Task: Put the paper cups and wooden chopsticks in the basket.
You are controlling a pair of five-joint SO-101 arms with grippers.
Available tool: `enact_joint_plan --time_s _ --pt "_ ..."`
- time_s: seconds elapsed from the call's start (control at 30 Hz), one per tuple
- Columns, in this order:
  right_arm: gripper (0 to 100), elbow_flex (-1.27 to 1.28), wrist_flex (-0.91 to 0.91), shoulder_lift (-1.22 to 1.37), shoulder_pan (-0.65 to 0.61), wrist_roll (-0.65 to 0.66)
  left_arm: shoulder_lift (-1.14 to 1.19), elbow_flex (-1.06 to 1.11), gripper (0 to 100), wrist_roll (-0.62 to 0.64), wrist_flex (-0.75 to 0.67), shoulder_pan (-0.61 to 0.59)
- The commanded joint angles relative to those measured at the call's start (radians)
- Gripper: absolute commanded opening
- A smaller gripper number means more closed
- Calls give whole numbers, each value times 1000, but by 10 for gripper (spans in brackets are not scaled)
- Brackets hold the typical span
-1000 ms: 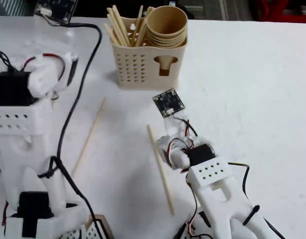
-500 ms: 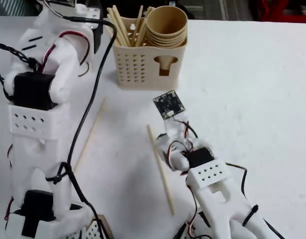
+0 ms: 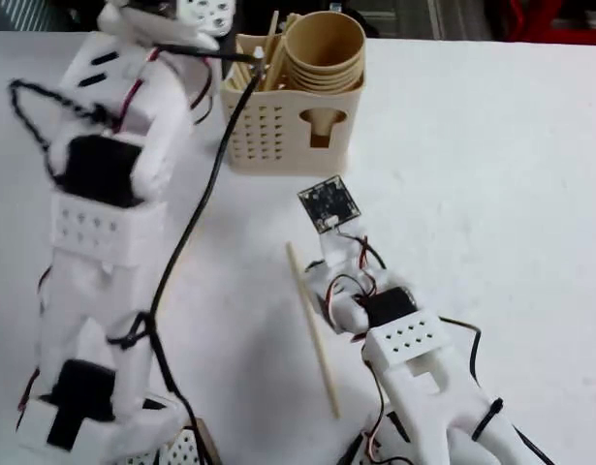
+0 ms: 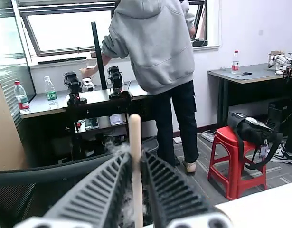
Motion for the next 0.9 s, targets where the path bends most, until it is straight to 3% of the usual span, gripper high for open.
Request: enact_joint_plan --time_s 0.0,0.2,0.37,0.53,0.7,0.87 --pt "21 -8 -19 -19 -2 -3 74 -38 22 11 -118 8" --pt "21 -8 -19 -19 -2 -3 174 -38 22 11 -219 7" --pt "21 -8 -19 -19 -2 -3 232 -29 22 11 -212 5" --pt "21 -8 -21 -19 -2 -3 252 -38 28 6 -123 -15" --pt "21 -8 -21 -19 -2 -3 208 -38 133 3 0 -16" --pt "21 -8 -21 -19 -2 -3 107 -38 142 0 132 -19"
